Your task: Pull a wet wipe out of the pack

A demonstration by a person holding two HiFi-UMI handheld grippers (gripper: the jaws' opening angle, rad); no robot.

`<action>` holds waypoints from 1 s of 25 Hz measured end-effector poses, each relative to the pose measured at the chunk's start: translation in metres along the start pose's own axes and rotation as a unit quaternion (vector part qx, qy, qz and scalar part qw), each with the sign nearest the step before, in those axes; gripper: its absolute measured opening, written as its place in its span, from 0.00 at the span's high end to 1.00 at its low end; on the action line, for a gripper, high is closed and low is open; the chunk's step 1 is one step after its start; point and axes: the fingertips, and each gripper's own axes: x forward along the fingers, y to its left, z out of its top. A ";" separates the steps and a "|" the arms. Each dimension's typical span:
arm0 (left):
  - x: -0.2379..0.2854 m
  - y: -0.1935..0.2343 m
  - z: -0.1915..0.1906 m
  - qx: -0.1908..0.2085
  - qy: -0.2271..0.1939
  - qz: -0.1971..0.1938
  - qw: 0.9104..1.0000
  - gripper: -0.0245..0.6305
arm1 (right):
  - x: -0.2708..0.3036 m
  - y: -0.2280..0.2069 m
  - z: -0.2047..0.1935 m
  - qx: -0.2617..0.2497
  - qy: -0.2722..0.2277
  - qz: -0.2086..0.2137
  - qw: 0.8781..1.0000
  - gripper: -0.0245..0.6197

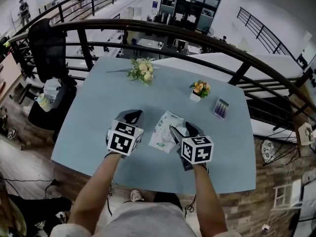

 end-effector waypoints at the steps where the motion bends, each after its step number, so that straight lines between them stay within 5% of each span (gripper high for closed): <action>1: 0.000 0.000 -0.002 -0.001 0.002 0.001 1.000 0.97 | 0.002 0.001 -0.003 -0.001 0.005 0.002 1.000 0.53; 25: 0.001 0.000 -0.036 -0.022 0.031 0.020 0.999 0.97 | 0.042 0.018 -0.040 -0.012 0.073 0.051 0.996 0.54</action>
